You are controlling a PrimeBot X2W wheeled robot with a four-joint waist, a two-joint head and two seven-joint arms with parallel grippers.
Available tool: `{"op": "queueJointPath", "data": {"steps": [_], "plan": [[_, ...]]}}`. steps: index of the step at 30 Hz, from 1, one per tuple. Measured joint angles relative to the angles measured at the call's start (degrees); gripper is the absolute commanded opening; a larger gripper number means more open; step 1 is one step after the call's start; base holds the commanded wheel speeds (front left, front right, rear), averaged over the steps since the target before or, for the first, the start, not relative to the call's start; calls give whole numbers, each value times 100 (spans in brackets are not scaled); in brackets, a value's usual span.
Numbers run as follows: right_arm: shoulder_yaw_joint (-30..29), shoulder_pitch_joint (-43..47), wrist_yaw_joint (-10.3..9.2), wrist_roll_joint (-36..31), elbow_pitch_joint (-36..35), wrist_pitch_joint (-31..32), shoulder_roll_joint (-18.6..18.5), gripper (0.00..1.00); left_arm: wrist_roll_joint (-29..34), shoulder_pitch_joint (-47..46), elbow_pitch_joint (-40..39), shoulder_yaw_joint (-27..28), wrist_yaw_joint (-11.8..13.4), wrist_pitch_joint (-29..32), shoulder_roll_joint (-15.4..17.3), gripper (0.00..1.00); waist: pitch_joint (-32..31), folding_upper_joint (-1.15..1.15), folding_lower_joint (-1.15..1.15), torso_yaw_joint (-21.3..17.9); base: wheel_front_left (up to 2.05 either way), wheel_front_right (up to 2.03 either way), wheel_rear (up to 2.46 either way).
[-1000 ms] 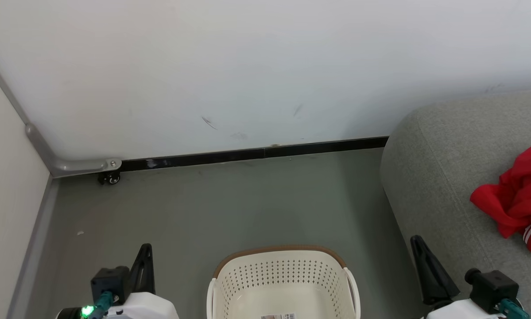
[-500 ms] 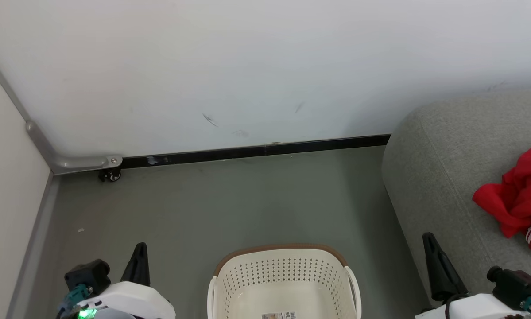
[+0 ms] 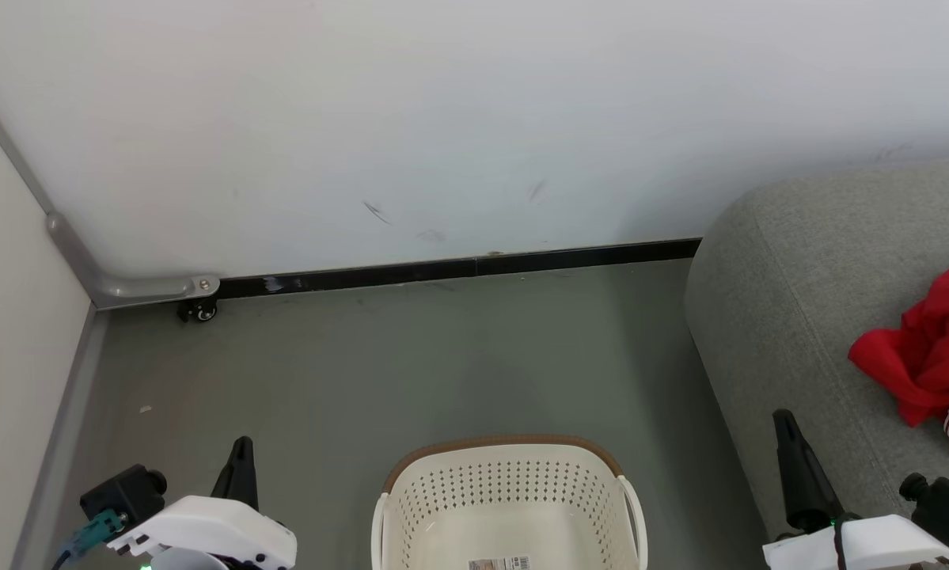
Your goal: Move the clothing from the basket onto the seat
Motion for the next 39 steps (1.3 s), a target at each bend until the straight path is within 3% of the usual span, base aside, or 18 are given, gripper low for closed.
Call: {"op": "queueJointPath", "data": {"steps": [9,25,39], "plan": [[-54,-23,-1,709,2,127,-23,0,-577,13,-57,220,-237,174,-67,0,-3,0,2,9,0,0,0],[-155,-254,-1,2115,74,359,-71,0,-1780,16,-126,656,-661,480,-232,0,86,0,-71,28,0,0,0],[-249,-377,-1,3328,97,543,-113,0,-2825,16,-196,1037,-1026,737,-393,0,158,0,-89,45,0,0,0]]}}
